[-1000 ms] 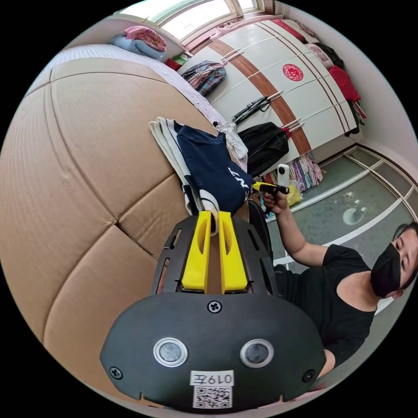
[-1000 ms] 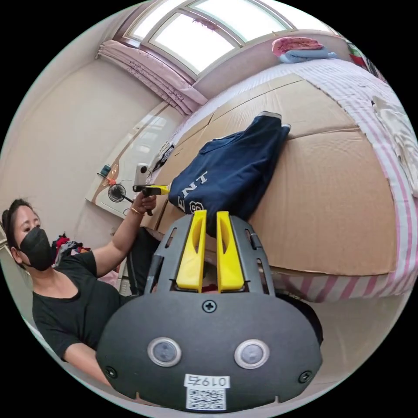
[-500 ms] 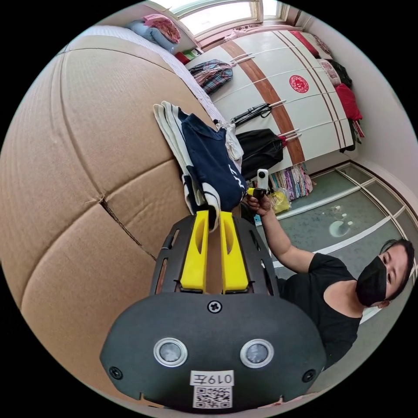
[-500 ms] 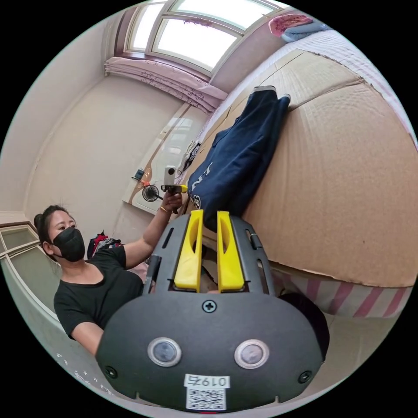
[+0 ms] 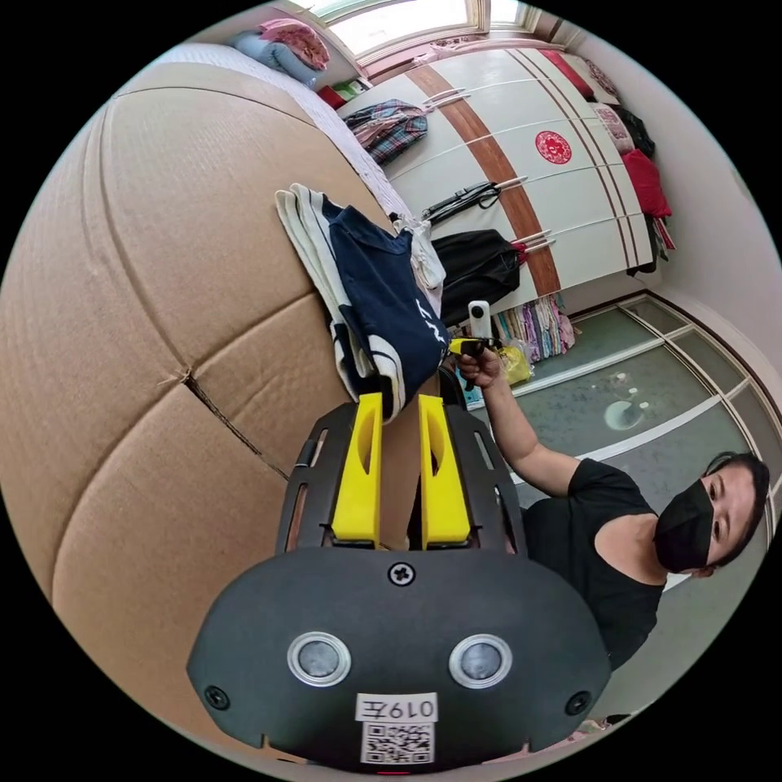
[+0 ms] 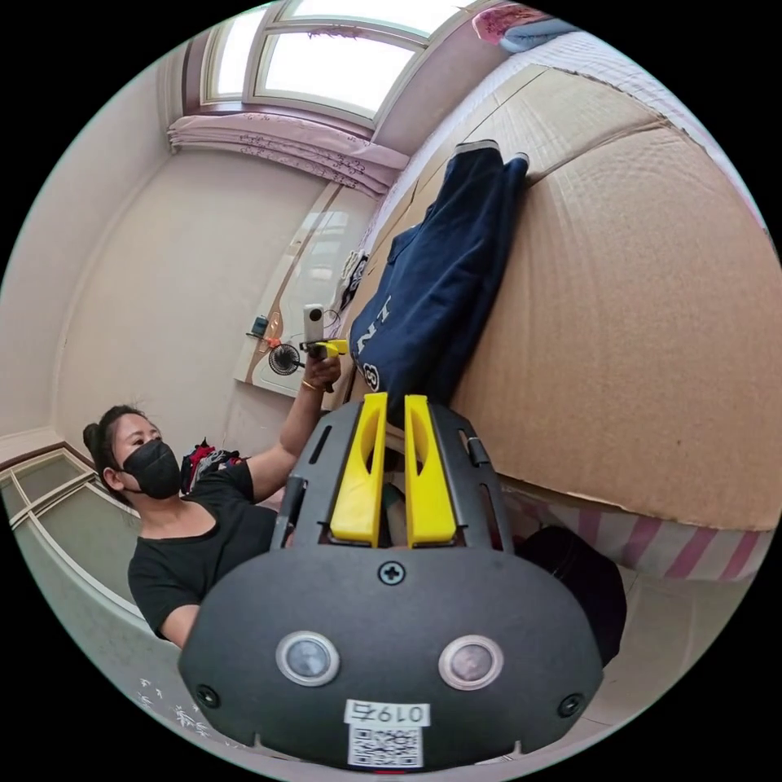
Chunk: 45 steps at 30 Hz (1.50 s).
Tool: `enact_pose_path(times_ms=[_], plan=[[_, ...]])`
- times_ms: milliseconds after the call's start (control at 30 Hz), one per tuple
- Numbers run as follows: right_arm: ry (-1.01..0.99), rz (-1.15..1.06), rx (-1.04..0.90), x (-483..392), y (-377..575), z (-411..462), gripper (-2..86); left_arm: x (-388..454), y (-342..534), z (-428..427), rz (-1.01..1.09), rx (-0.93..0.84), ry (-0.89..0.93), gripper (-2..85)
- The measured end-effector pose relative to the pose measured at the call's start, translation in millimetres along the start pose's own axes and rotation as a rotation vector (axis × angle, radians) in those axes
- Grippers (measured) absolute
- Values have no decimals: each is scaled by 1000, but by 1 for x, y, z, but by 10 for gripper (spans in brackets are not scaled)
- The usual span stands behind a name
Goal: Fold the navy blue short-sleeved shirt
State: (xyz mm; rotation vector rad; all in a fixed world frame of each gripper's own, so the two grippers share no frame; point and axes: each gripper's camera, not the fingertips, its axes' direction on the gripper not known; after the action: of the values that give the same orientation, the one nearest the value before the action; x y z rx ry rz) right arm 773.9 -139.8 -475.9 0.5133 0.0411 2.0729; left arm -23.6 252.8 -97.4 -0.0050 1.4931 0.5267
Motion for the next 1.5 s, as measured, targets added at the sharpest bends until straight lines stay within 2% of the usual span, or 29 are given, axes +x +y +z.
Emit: enact_pose_path(times_ms=[233,367,533,900,1067,1267,1500], plan=[[-17,-3,35,-52,8,42,24,15,-6,14,75,-101,-111,76],[-13,11,22,-79,8,68,22,14,-12,24,74,-141,-221,35],[-6,43,-31,-104,2,95,15,3,-16,21,44,-153,-148,16],[147,-22,-188,-182,-23,149,10,4,-23,11,94,-158,-150,16],[100,-11,-141,-187,-15,159,24,-2,-24,16,83,-192,-113,39],[24,-32,-30,-195,-4,151,67,-3,-25,3,89,-136,-9,127],[-50,35,52,-187,-34,140,65,-27,-33,-10,-17,-42,49,134]])
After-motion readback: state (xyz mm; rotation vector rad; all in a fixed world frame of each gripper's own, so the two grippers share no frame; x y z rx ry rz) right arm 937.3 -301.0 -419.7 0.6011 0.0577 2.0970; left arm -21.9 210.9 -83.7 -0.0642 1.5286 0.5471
